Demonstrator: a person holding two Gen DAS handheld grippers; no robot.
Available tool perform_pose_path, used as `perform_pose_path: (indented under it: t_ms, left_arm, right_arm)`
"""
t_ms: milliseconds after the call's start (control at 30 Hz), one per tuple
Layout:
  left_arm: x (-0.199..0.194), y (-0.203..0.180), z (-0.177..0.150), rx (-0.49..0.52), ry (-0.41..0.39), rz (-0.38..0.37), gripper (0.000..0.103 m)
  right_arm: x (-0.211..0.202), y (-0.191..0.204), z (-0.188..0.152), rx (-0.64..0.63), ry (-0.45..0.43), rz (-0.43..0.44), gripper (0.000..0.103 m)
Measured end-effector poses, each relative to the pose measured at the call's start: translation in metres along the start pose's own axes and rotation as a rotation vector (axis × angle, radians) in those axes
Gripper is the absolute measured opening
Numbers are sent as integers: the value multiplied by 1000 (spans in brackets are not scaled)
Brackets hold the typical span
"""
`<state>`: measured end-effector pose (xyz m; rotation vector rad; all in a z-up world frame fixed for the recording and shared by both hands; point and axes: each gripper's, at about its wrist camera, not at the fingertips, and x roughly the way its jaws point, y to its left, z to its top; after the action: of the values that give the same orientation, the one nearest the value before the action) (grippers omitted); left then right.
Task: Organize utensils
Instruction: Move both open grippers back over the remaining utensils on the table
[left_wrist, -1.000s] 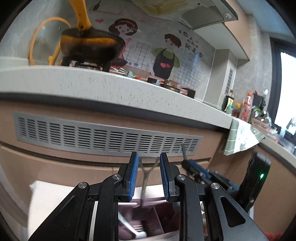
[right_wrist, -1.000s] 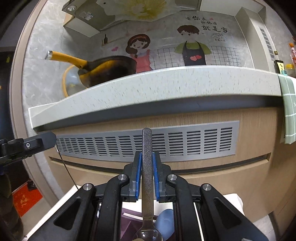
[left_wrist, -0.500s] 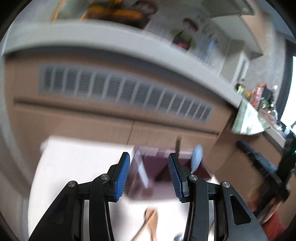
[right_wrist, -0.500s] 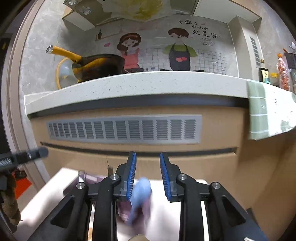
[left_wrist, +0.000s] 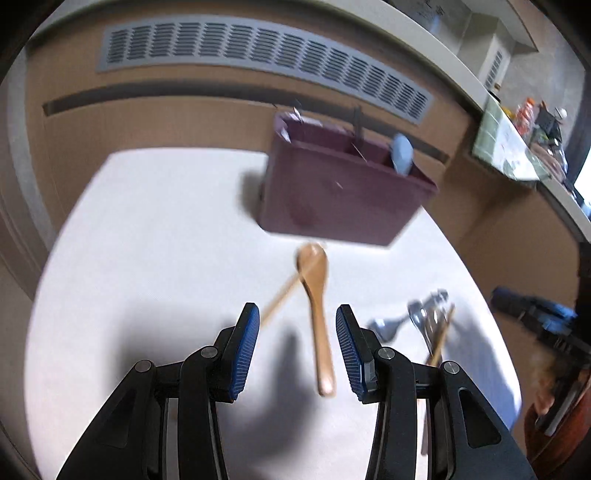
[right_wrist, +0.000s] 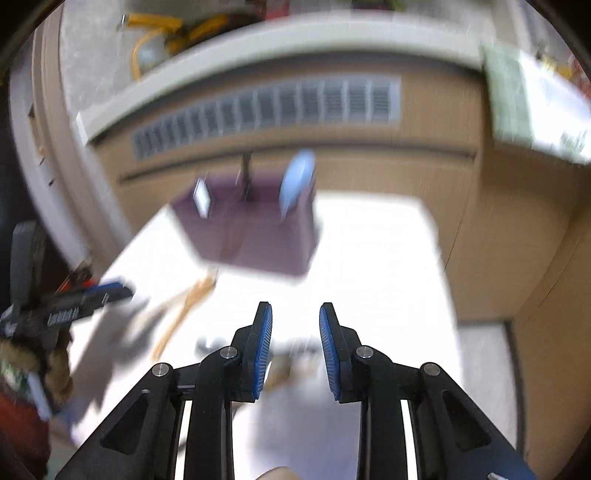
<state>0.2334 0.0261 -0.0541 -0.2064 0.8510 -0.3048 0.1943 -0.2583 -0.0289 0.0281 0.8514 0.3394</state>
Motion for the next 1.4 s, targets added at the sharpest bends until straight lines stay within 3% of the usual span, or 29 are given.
perform_pose_path:
  t_ms: [133,300,500,600,733,833,933,1000,1067,1233,1333,1400]
  left_arm:
    - [10,-18,-15,25,45,-38,44]
    - [18,-22,-20,40,73,11,44]
    - [12,-27,-27,81,69,15,44]
    - [8,-40,-37,134,57,0,44]
    - [11,-47,-38,158,48,43,43]
    - [15,-39,-31,114,64,55,43]
    - [12,-32,-26,90,51,68,43]
    - [5,-23,-22,73,27,81,43]
    - [-1,-11,-18,33,14,96,43]
    - [-8,22,-14,-53,9,124,43]
    - [-11,34,-15,-84,-1,143,43]
    - [-11,38,-14,-101,-5,159,43]
  right_arm:
    - [22,5,-32,-22,110,0,25]
    - [42,14,-43,7,167,71,25]
    - [43,23,-36,-28,133,26,25]
    - [36,27,-33,-59,96,-31,25]
    - [27,26,-35,-107,50,-115,25]
    - [23,27,-28,-118,35,-41,25]
    - [34,41,-13,-253,79,76,25]
    - [49,53,-4,-387,113,81,24]
    - [66,53,12,-427,134,52,23]
    - [101,9,50,-195,187,51,23]
    - [104,-12,41,-78,244,42,25]
    - [92,-8,26,-80,240,60,25]
